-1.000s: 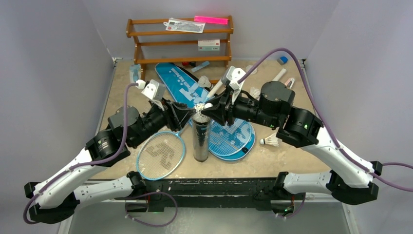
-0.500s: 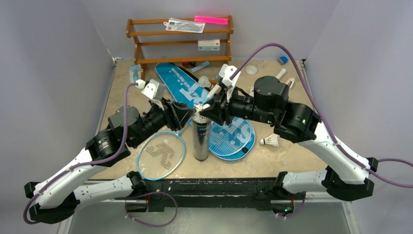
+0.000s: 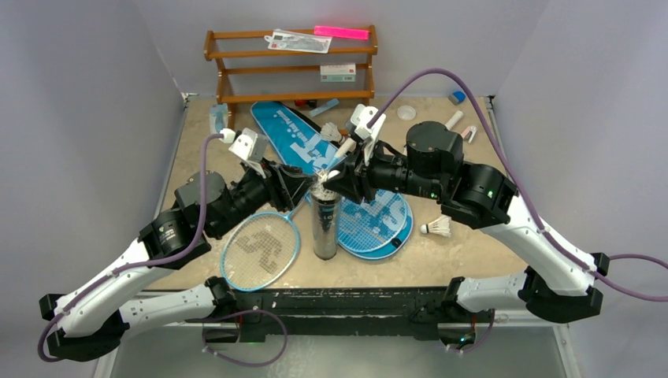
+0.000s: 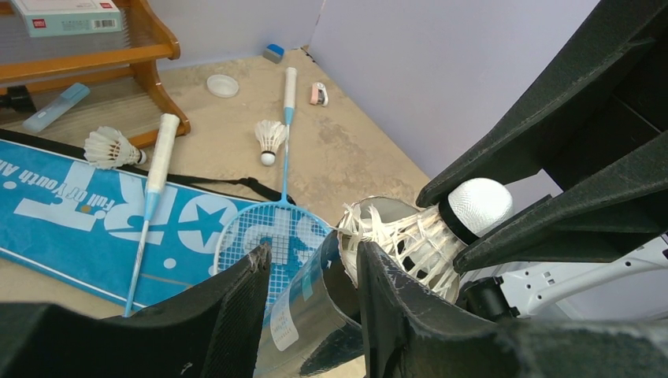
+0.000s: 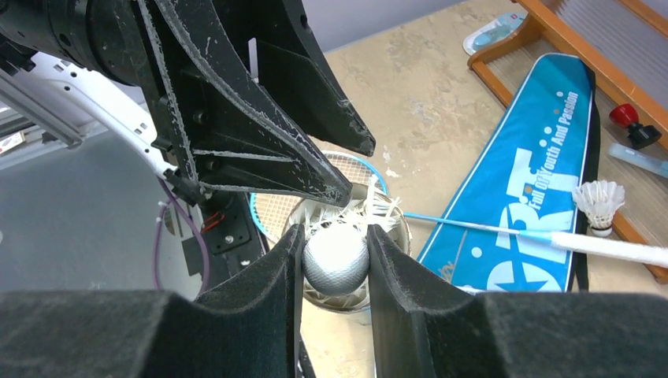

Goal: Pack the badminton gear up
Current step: Place the shuttlecock at the shuttle tube.

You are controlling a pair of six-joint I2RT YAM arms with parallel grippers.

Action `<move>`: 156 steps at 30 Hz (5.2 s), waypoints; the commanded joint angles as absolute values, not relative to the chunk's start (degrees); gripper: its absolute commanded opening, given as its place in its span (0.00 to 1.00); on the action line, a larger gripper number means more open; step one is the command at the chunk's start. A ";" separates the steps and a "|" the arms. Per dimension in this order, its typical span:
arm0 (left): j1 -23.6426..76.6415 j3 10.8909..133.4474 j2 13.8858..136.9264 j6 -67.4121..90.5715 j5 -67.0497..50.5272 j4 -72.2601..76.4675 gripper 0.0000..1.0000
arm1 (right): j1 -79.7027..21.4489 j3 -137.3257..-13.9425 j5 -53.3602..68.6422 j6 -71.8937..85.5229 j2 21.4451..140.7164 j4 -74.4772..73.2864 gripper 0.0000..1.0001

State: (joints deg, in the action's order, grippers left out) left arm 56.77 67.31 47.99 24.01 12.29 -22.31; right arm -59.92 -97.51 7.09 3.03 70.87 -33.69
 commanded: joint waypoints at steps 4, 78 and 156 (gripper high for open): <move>57.04 68.12 47.86 24.13 13.34 -27.62 0.45 | -60.12 -99.18 8.27 3.79 71.12 -37.09 0.31; 57.04 63.13 40.05 15.84 9.77 -30.57 0.81 | -60.12 -106.16 3.29 2.87 80.30 -42.77 0.31; 57.04 37.27 47.90 1.78 3.26 8.09 0.47 | -60.10 -104.17 0.48 2.79 75.36 -40.87 0.00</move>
